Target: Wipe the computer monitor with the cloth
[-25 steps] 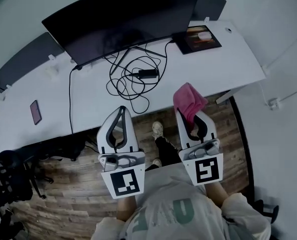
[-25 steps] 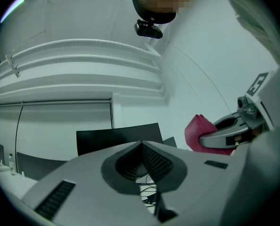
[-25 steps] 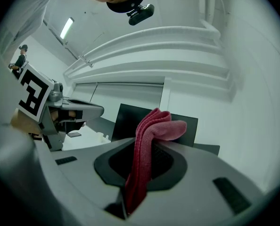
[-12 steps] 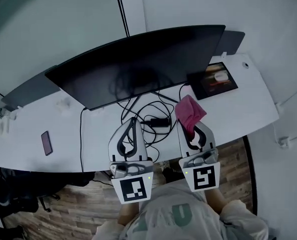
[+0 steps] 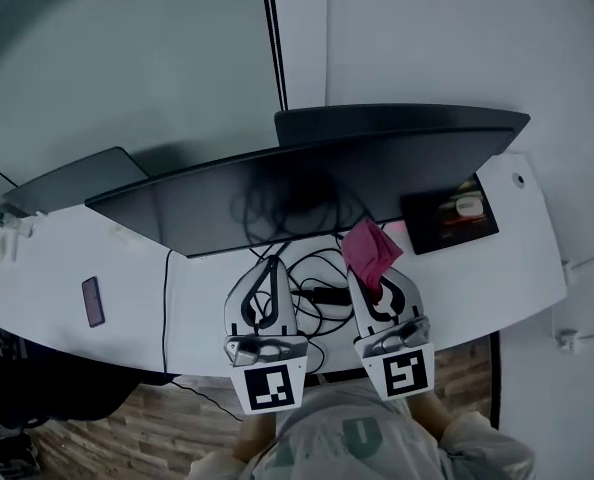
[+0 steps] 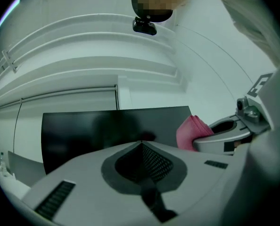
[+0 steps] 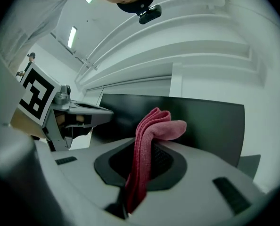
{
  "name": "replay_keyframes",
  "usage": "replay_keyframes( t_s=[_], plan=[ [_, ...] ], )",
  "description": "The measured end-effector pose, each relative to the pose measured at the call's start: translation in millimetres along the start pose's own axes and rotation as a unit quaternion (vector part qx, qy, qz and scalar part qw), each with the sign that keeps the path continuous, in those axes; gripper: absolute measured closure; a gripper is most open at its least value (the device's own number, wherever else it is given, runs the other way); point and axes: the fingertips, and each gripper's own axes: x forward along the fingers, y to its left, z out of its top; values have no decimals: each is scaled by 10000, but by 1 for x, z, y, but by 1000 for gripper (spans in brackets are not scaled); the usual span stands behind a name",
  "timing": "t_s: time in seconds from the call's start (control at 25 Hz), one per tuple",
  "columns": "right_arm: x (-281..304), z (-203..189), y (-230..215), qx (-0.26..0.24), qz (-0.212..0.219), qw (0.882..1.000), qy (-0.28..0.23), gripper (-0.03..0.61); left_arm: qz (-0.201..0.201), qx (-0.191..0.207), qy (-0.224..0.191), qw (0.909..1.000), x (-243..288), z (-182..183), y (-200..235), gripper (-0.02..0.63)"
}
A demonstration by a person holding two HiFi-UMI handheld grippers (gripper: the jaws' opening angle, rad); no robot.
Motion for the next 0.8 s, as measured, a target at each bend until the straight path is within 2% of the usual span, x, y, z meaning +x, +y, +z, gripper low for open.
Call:
replay_keyframes(
  t_s=[0.24, 0.48, 0.64, 0.8],
  plan=[
    [22, 4, 10, -62, -7, 10000, -32, 522, -185, 119, -11, 9998, 20, -2, 15, 609],
    [27, 0, 2, -127, -214, 9997, 22, 522, -525, 176, -88, 9984, 34, -2, 7, 609],
    [21, -18, -38, -109, -797, 9966, 159, 522, -717, -294, -110, 9969, 51, -21, -5, 609],
    [1, -51, -90, -679, -1416, 9858, 595, 522, -796, -691, -60, 9944, 68, -47, -34, 609]
  ],
)
